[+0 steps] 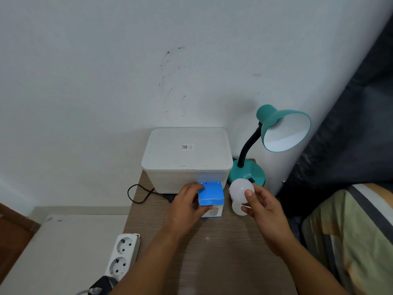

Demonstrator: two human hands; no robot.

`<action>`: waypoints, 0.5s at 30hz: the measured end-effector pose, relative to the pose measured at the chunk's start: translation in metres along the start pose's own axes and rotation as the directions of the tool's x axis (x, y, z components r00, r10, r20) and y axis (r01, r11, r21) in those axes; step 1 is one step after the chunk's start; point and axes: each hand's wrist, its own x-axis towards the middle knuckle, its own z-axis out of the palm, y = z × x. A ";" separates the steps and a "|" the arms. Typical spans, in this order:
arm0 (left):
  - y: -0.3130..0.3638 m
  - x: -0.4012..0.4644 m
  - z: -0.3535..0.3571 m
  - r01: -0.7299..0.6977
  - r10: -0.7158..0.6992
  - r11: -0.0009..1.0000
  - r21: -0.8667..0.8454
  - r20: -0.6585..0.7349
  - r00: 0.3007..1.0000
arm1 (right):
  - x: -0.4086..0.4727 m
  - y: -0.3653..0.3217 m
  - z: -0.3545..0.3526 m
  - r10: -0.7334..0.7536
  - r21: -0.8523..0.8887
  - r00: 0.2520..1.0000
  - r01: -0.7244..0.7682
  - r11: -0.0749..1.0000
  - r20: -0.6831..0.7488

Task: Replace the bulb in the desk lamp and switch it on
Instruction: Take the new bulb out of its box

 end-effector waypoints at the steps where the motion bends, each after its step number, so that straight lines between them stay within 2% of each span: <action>1: 0.000 -0.001 0.000 0.001 -0.001 1.000 0.000 0.002 1.000 | -0.001 0.001 -0.001 0.002 0.003 1.000 -0.002 1.000 -0.003; 15: 0.000 -0.006 0.002 0.025 -0.025 0.999 0.021 -0.012 1.000 | -0.014 -0.001 -0.009 -0.022 0.157 0.997 0.033 0.987 -0.069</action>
